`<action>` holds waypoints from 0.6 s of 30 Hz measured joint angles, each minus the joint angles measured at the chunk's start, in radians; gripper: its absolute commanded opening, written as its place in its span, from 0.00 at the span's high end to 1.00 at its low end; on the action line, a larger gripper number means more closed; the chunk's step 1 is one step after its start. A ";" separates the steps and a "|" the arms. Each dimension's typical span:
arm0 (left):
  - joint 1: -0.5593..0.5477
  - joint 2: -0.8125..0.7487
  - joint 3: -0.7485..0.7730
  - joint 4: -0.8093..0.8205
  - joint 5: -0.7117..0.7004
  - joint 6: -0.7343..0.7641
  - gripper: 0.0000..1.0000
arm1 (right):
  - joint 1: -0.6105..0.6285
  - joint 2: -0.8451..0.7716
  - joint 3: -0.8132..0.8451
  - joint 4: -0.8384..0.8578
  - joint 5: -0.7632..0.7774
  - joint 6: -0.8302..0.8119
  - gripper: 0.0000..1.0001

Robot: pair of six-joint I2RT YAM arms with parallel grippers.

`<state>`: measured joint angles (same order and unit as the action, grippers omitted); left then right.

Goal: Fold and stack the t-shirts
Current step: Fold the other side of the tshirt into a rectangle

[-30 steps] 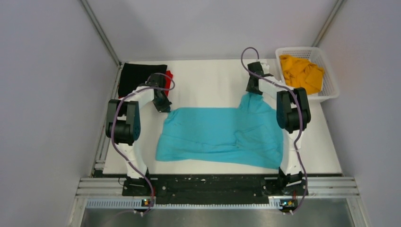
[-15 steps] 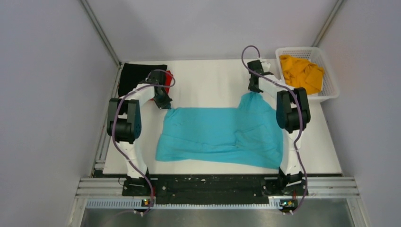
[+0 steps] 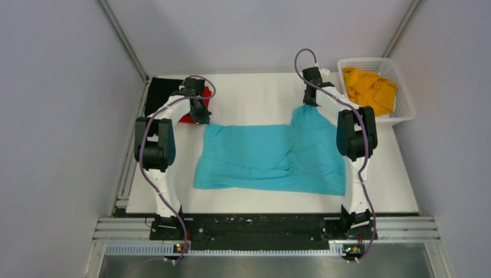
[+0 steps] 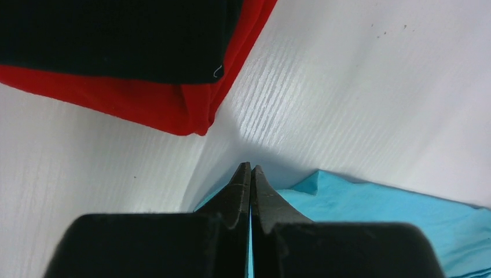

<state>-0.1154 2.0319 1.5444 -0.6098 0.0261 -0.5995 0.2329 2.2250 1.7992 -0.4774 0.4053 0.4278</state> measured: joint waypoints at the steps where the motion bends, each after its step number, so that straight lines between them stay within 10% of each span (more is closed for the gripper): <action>1: 0.000 -0.001 -0.005 0.004 0.003 0.000 1.00 | 0.000 -0.014 -0.024 0.000 -0.005 -0.001 1.00; 18: 0.000 -0.332 -0.416 0.108 0.037 -0.018 1.00 | 0.039 -0.795 -0.714 0.066 -0.112 -0.026 1.00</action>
<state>-0.1158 1.7000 1.1282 -0.5018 0.0631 -0.6174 0.2722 1.4296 1.0851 -0.4114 0.2932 0.4015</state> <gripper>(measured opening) 0.009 0.011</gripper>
